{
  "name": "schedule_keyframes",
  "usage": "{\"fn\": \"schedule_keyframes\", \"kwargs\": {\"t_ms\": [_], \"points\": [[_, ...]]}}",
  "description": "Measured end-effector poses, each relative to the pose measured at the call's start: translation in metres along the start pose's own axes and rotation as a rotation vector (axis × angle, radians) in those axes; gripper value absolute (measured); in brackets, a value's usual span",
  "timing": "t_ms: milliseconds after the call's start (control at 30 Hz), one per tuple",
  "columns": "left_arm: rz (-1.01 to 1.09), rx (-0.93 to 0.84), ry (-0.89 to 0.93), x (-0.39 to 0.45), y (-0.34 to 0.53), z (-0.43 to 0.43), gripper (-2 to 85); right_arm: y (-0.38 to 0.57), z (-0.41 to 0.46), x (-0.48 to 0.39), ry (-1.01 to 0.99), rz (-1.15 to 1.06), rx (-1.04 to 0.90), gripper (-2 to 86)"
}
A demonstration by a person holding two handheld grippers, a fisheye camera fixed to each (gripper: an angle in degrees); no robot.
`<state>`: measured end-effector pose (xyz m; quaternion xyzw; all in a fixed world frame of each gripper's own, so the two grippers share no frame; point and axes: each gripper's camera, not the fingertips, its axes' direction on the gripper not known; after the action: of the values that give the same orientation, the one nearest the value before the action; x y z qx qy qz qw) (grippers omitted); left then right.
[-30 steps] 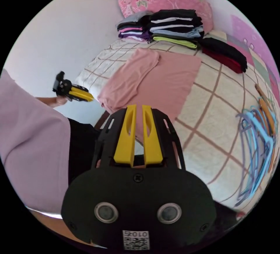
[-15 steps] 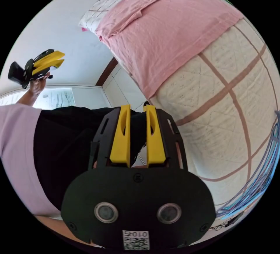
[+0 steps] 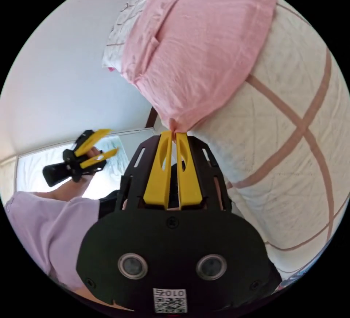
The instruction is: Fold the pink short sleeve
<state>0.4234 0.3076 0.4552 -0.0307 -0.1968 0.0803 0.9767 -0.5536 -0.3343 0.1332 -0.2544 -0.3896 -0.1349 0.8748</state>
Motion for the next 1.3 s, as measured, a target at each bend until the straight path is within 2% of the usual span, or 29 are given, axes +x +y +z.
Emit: {"fn": "schedule_keyframes", "kwargs": {"t_ms": [233, 500, 600, 767, 900, 1000, 1067, 1100, 1167, 1300], "points": [[0.25, 0.0, -0.134, 0.057, -0.083, 0.021, 10.5, -0.024, -0.062, -0.009, -0.173, -0.075, -0.171, 3.9], [0.252, -0.048, -0.202, 0.067, -0.132, 0.023, 8.6, -0.035, -0.093, -0.002, -0.22, -0.156, -0.312, 4.0], [0.17, -0.107, -0.2, 0.062, -0.144, 0.018, 8.1, -0.033, -0.103, 0.007, -0.248, -0.126, -0.332, 4.0], [0.287, -0.099, -0.198, 0.079, -0.167, 0.016, 5.3, -0.022, -0.117, 0.002, -0.314, -0.162, -0.378, 4.3], [0.232, -0.133, -0.162, 0.069, -0.183, 0.02, 2.0, -0.013, -0.125, -0.009, -0.33, -0.252, -0.414, 5.1], [0.112, -0.158, -0.097, 0.049, -0.189, 0.017, 0.3, -0.009, -0.159, -0.018, -0.213, -0.446, -0.343, 6.0], [-0.069, -0.147, 0.03, 0.022, -0.188, 0.014, -0.2, -0.011, -0.214, -0.019, -0.027, -0.629, -0.116, 6.6], [-0.117, -0.149, 0.051, 0.015, -0.187, 0.014, -0.2, -0.013, -0.228, -0.017, 0.038, -0.657, -0.055, 6.8], [-0.248, -0.157, 0.075, -0.002, -0.185, 0.015, -0.4, -0.035, -0.277, -0.002, 0.319, -0.68, 0.115, 7.7], [-0.326, -0.183, 0.087, -0.011, -0.187, 0.022, -0.5, -0.088, -0.321, 0.028, 0.578, -0.597, 0.158, 8.9]]}}
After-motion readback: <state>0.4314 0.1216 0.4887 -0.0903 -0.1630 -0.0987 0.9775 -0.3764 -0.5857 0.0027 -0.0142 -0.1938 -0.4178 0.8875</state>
